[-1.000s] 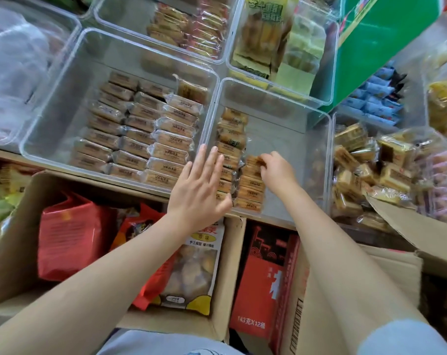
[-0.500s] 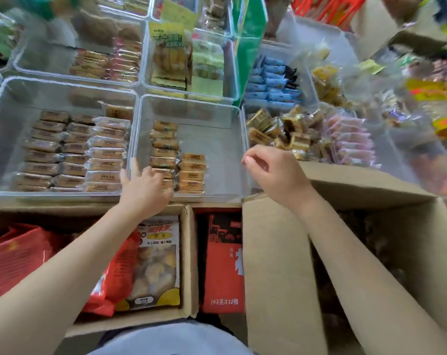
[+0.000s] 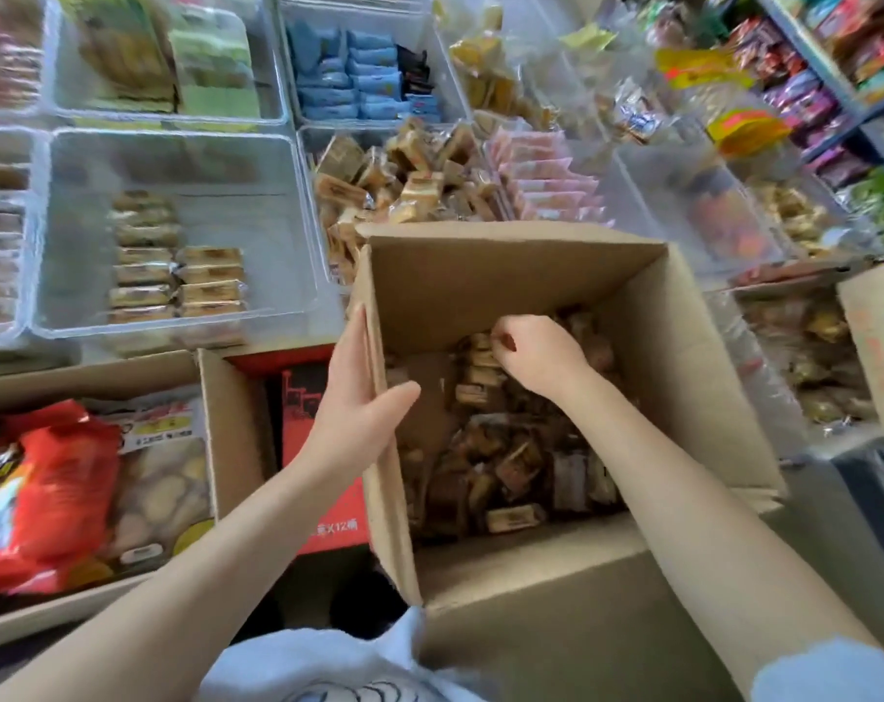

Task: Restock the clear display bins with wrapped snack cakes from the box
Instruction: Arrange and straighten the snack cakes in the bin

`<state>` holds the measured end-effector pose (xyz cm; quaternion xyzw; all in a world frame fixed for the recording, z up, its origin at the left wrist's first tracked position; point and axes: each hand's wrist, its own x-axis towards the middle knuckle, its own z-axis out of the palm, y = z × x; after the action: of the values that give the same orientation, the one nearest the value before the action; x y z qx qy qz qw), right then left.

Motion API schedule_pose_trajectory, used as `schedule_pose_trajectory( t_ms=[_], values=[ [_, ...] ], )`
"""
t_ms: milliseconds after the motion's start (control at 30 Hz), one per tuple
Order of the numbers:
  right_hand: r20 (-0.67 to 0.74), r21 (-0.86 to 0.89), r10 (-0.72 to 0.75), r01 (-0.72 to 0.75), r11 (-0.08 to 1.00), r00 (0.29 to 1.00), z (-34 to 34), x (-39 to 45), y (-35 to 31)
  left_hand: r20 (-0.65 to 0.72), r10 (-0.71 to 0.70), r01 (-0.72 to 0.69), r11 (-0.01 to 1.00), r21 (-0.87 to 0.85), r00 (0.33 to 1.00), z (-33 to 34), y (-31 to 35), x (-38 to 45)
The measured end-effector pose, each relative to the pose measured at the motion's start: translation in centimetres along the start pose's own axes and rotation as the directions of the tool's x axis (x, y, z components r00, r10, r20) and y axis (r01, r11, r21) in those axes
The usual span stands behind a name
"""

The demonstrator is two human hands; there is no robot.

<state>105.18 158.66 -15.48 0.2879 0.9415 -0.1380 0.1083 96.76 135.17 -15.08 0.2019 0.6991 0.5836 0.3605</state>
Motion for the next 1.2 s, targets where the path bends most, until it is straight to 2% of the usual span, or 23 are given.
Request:
schedule_pose_trajectory(
  t_ms=[100,167,300,400,467,500,533,567,600,667,733,800,900,1000,1100,1133,1200],
  values=[
    [0.228,-0.131,-0.02,0.051,0.99,0.974,3.7,2.5,0.1,-0.01,-0.024,0.024,0.998,-0.054,1.0,-0.2,-0.4,0.0],
    [0.316,-0.228,-0.041,0.118,0.967,0.948,7.3,3.9,0.3,-0.013,-0.023,0.022,0.996,-0.09,1.0,-0.3,-0.8,0.1],
    [0.418,-0.453,0.078,0.133,0.882,0.905,12.8,5.5,0.7,-0.046,-0.018,0.013,0.995,-0.094,0.999,-0.1,-1.0,-0.1],
    [0.406,-0.48,0.063,0.154,0.864,0.911,13.6,6.2,1.2,-0.052,-0.009,0.004,0.996,-0.088,0.999,0.2,-0.9,-0.2],
    [0.384,-0.312,0.07,0.058,0.948,0.921,12.1,6.6,1.8,-0.055,-0.011,0.006,0.996,-0.09,0.998,0.4,-0.8,0.0],
    [0.384,-0.141,0.09,-0.038,0.989,0.919,10.9,6.8,2.0,-0.058,-0.01,0.004,0.995,-0.095,0.998,0.5,-0.7,0.0],
    [0.402,0.081,0.112,-0.158,0.984,0.909,9.2,6.8,2.1,-0.062,-0.007,0.0,0.995,-0.102,0.998,0.6,-0.6,0.1],
    [0.46,0.281,0.138,-0.292,0.914,0.877,7.3,6.5,1.9,-0.065,-0.006,-0.001,0.994,-0.109,0.998,0.6,-0.6,0.1],
    [0.547,0.44,0.126,-0.412,0.798,0.828,5.2,6.0,1.8,-0.066,-0.008,0.0,0.993,-0.121,0.998,0.7,-0.7,0.1],
    [0.649,0.66,-0.032,-0.542,0.52,0.76,1.6,4.4,1.8,-0.058,-0.01,0.001,0.99,-0.143,0.998,0.6,-0.7,0.0],
    [0.608,0.774,-0.216,-0.512,0.373,0.764,-1.2,2.9,1.6,-0.054,-0.02,0.012,0.99,-0.144,0.998,0.5,-0.5,0.0],
    [0.525,0.842,-0.317,-0.426,0.331,0.79,-3.3,1.4,0.8,-0.058,-0.042,0.037,0.995,-0.092,0.997,0.3,0.0,0.0],
    [0.425,0.899,-0.375,-0.335,0.283,0.824,-5.5,0.0,-1.5,-0.104,-0.034,0.03,0.999,-0.039,0.994,-0.9,1.1,-0.2],
    [0.341,0.933,-0.406,-0.253,0.255,0.848,-6.8,-0.6,-4.7,-0.171,0.054,-0.068,0.994,-0.08,0.984,-3.2,2.8,-0.4],
    [0.298,0.933,-0.415,-0.171,0.316,0.86,-7.4,-0.8,-8.8,-0.207,0.112,-0.136,0.985,-0.106,0.972,-6.0,4.5,-0.5],
    [0.288,0.921,-0.416,-0.131,0.366,0.863,-7.5,-0.6,-10.3,-0.243,0.119,-0.148,0.984,-0.102,0.963,-7.2,4.7,-0.4],
    [0.245,0.841,-0.408,0.016,0.541,0.879,-7.6,0.0,-13.3,-0.288,0.125,-0.156,0.984,-0.09,0.949,-10.0,4.7,-0.2]
  ],
)
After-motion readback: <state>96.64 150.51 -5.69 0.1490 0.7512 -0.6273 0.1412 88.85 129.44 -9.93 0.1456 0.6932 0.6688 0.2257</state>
